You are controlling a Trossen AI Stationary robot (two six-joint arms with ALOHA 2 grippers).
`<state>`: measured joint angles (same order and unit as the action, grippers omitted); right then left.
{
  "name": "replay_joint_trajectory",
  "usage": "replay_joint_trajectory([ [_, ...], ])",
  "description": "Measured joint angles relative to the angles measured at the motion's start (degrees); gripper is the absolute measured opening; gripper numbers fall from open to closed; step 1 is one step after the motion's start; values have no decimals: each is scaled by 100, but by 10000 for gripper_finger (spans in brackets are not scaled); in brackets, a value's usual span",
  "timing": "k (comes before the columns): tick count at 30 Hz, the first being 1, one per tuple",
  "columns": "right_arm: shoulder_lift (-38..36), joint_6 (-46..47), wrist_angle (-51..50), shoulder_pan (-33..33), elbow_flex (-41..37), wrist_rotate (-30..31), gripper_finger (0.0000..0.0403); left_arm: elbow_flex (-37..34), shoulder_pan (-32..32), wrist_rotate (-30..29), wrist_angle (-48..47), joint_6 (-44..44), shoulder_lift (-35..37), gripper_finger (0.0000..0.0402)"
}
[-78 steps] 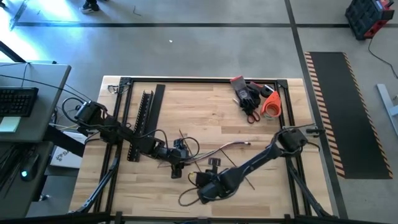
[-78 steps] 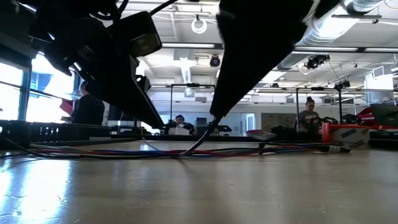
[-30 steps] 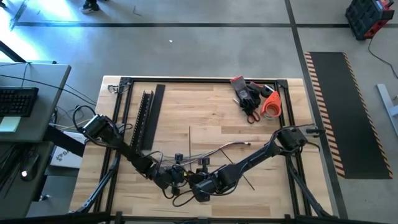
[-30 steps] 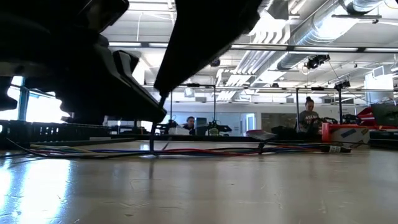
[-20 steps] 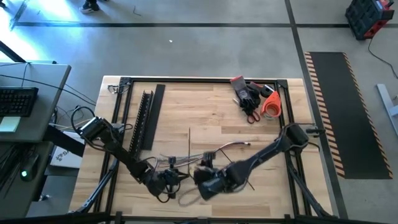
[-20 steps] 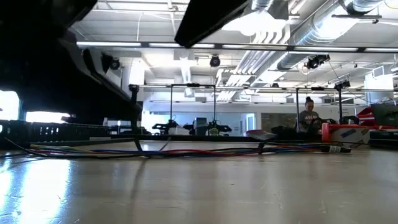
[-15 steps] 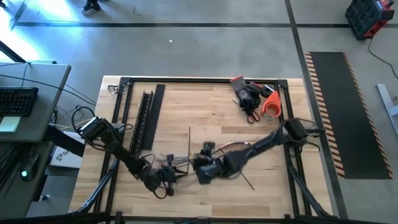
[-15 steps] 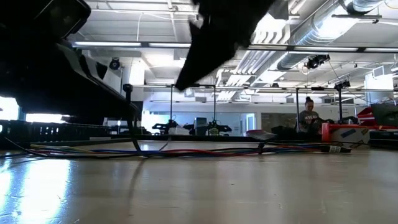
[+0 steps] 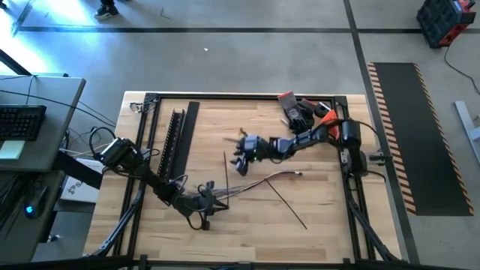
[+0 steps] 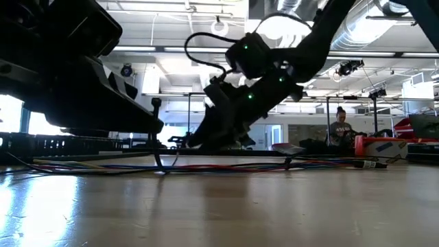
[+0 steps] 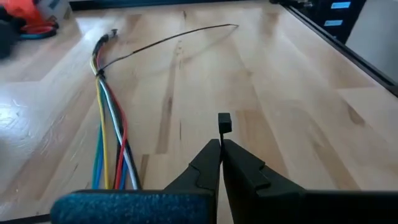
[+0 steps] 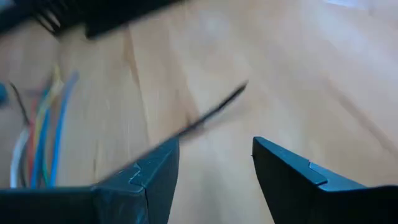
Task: Ziptie cables
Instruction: Wrap the cables together using the black zip tie
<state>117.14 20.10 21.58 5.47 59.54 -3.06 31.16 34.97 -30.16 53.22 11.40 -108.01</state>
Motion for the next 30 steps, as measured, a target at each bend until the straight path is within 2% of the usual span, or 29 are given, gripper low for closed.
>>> replay_joint_trajectory([
  [3,195,-38,187,299,105,-522,191,0,-79,102,-43,42,0,0],
  [7,506,-162,-55,569,553,-1170,194,-2,-215,208,-110,185,0,0],
  [15,932,-612,-242,829,1009,-2358,239,-4,-422,459,-309,332,0,0],
  [21,1080,-982,-176,759,1077,-2372,233,-2,-513,557,-316,345,0,0],
  [30,1106,-1010,33,593,1068,-2286,142,-2,-550,574,-319,354,0,0],
])
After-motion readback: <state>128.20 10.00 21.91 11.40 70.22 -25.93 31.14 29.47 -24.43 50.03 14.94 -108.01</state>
